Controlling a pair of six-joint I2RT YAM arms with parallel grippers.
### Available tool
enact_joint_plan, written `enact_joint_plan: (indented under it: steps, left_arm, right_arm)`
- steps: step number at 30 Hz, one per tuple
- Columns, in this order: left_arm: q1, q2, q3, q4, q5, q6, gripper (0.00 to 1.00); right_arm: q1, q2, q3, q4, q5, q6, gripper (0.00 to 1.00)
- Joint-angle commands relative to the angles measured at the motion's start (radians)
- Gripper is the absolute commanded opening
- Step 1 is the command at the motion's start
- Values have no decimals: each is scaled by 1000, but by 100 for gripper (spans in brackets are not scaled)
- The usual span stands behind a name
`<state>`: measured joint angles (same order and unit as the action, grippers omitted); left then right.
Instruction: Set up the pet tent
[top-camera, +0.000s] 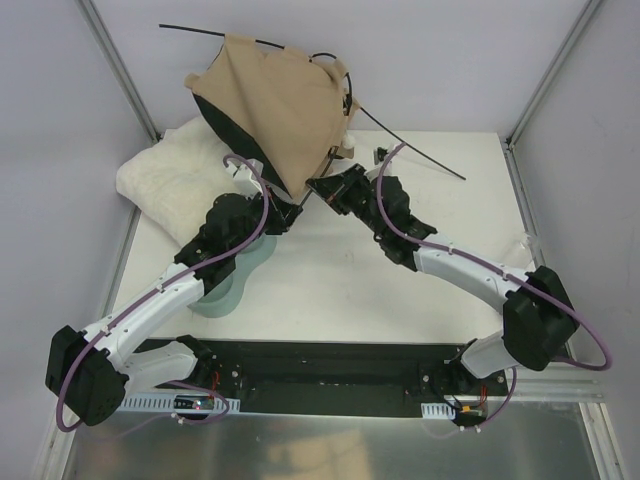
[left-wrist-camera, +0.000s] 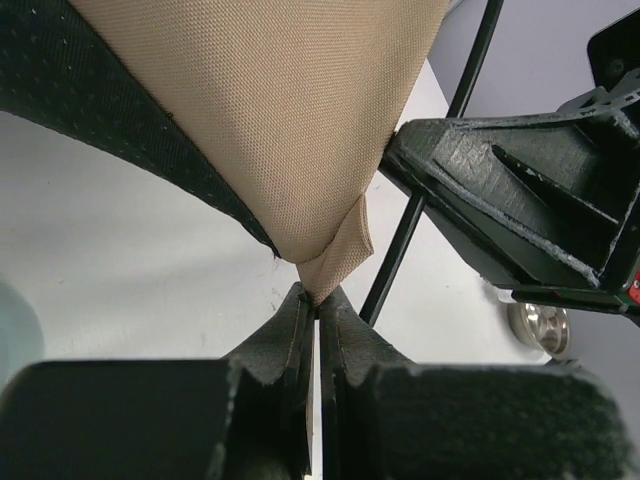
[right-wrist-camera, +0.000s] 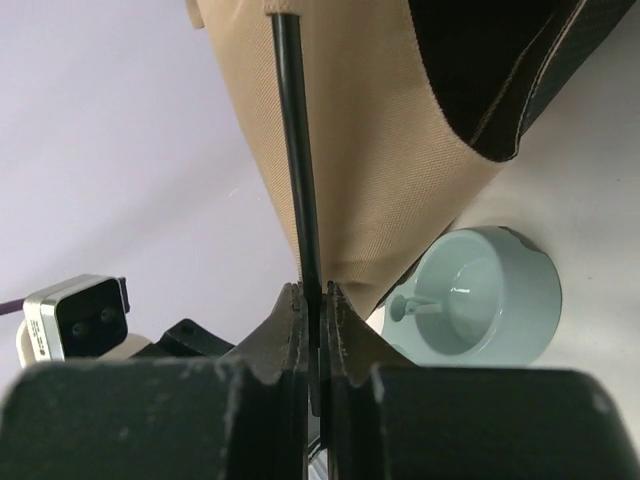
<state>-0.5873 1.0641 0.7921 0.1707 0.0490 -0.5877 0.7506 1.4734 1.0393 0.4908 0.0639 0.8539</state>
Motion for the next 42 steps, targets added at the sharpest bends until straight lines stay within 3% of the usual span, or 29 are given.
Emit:
enact_joint_plan:
  steps: [1, 8, 21, 35, 42]
  left_arm:
    - [-3, -12, -36, -224, 37, 45, 0]
    - [-3, -1, -28, -252, 18, 95, 0]
    - [-3, 37, 35, -270, -21, 178, 0]
    - [-5, 53, 42, -280, -28, 221, 0]
    - [-5, 54, 47, -281, -31, 218, 0]
  right_arm:
    - [-145, -2, 117, 221, 366, 112, 0]
    - [-172, 7, 163, 152, 366, 227, 0]
    - [-142, 30, 220, 74, 402, 131, 0]
    - [-135, 76, 265, 25, 481, 244, 0]
    - [-119, 91, 289, 0, 522, 197, 0]
